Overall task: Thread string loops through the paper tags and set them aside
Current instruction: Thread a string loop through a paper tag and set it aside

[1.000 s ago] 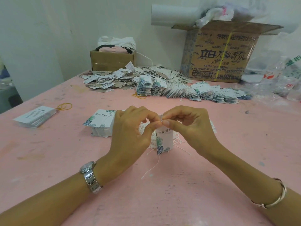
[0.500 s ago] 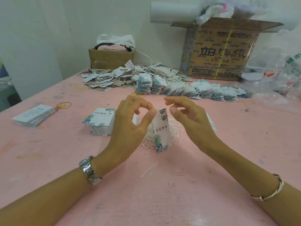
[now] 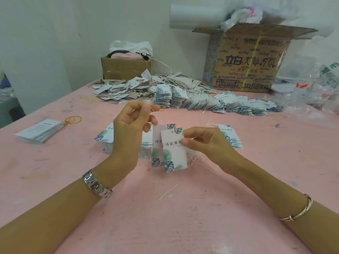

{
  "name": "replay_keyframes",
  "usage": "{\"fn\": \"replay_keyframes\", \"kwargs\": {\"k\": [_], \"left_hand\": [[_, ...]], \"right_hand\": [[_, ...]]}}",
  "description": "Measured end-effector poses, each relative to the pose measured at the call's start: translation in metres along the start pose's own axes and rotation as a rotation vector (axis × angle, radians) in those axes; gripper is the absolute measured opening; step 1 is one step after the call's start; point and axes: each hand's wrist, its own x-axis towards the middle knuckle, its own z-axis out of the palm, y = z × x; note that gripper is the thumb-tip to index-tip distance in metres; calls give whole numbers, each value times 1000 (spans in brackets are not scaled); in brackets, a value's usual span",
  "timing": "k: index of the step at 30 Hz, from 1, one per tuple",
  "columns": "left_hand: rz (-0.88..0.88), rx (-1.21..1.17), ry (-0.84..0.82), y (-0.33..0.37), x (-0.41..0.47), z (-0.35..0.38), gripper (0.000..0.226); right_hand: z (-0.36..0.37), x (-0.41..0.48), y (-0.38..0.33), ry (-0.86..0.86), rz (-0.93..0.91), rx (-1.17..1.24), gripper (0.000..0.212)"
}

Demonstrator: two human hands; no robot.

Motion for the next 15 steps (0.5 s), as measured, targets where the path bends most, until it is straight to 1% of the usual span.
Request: {"fn": "replay_keyframes", "kwargs": {"k": [1, 3, 5, 7, 10, 11, 14, 15], "left_hand": [[-23, -28, 2, 0, 1, 0, 11], [-55, -65, -11, 1, 1, 0, 13], [-68, -85, -45, 2, -1, 2, 13], [-71, -103, -87, 3, -2, 4, 7], [-59, -119, -125, 6, -3, 6, 11], [-55, -125, -128, 7, -3, 6, 11], [-49, -144, -114, 9, -2, 6, 11], [-47, -156, -99, 10, -2, 5, 11]], "right_hand": [[1, 0, 1, -18, 3, 19, 16], [4, -1, 3, -56, -14, -7, 16], [6, -2, 4, -73, -34, -57, 20], [10, -2, 5, -84, -49, -85, 28], [12, -2, 5, -95, -21, -8, 36], [12, -2, 5, -101, -8, 11, 35], [12, -2, 7, -109, 10, 24, 18], [13, -2, 7, -114, 5, 25, 18]]}}
